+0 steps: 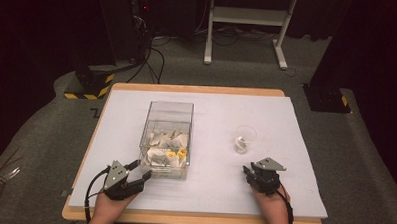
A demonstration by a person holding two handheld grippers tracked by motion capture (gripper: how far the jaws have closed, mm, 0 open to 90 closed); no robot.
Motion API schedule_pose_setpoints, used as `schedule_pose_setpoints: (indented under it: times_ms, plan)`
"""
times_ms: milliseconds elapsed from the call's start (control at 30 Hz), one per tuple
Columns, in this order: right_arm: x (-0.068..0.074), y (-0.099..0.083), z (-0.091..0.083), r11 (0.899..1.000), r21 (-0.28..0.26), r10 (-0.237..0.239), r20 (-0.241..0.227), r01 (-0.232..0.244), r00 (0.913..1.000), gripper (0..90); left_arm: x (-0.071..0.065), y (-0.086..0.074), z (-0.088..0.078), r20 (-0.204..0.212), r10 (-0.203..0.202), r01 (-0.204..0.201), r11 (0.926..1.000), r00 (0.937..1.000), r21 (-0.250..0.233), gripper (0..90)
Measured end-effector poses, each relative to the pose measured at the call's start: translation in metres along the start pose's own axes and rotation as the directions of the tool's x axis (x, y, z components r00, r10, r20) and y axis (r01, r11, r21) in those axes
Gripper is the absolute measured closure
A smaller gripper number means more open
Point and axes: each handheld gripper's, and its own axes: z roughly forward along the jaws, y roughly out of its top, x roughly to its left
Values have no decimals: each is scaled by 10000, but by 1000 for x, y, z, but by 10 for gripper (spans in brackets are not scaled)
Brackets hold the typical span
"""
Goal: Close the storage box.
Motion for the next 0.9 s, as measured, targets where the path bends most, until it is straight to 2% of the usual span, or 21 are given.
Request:
schedule_pose_setpoints:
  times_ms: [233, 400, 533, 900]
  plan:
    - [0, 0, 0, 10000, -41, -15, -44, 14, 10000, 641, -4, 4, 3, -744, -189, 204, 9996, 9971, 185, 294]
    - [-1, 0, 0, 10000, 31, 72, -84, -72, 9999, 641, -1, 4, 6, -770, -406, 428, 9987, 9962, 270, 221]
    - [-1, 1, 1, 10000, 84, 41, -76, -40, 10000, 641, 0, 3, 6, -835, -276, 309, 9988, 9961, 387, 218]
    - [-1, 0, 0, 10000, 24, -32, -211, 33, 9998, 634, 8, 3, 21, -906, -408, 465, 9970, 9951, 612, 209]
